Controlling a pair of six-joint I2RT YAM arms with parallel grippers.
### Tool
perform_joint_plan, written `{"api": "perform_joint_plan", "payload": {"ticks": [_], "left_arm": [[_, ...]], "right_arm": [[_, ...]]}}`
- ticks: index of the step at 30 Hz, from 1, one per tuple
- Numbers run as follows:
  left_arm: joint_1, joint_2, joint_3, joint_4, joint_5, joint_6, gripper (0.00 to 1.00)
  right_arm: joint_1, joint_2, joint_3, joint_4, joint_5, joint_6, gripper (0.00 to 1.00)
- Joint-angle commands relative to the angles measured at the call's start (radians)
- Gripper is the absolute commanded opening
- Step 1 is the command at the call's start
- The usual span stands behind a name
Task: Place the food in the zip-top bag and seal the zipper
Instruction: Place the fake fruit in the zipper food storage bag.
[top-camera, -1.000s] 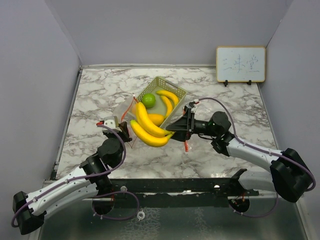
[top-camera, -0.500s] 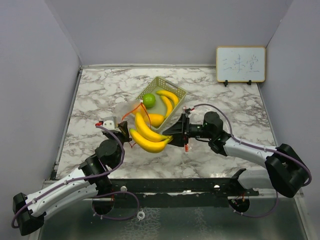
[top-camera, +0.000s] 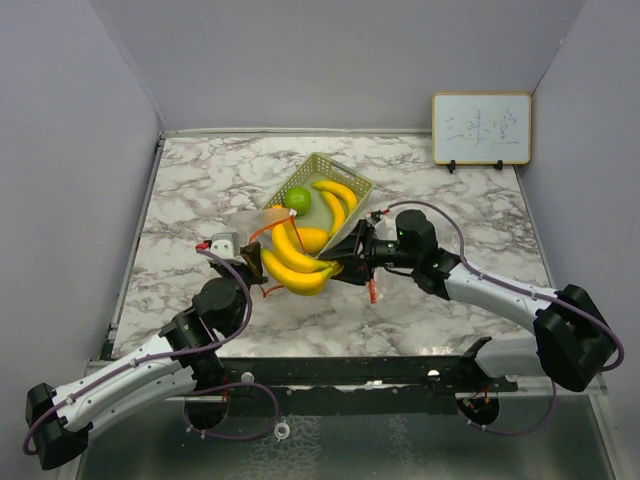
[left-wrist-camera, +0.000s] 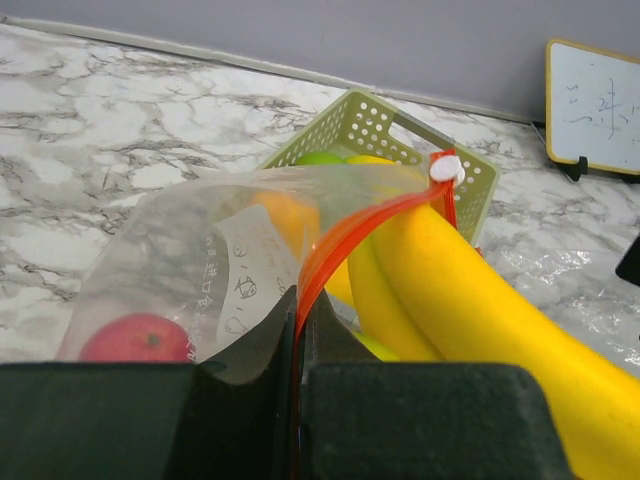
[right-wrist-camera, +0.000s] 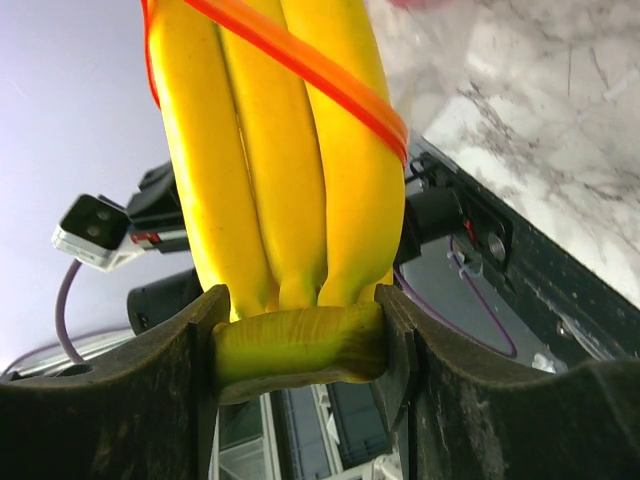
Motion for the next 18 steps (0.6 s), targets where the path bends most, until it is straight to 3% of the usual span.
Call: {"api": "perform_joint_plan", "payload": {"ticks": [1, 11, 18], "left_arm": [[0.001, 0.038, 0.013, 0.062, 0.070, -0.020, 0.00], [0.001, 0.127, 0.080, 0.109, 0.117, 0.006, 0.00], [0.001, 0.208, 0.099, 0.140, 0.175, -0.031, 0.00]], "right_arm": [[0.005, 0.031, 0.115, -0.078, 0.116, -0.061, 0.15], [0.037, 0.034, 0.293, -0.352, 0.319, -0.252, 0.15], [0.109, 0.062, 0.349, -0.366, 0.485, -0.305, 0.16]]}}
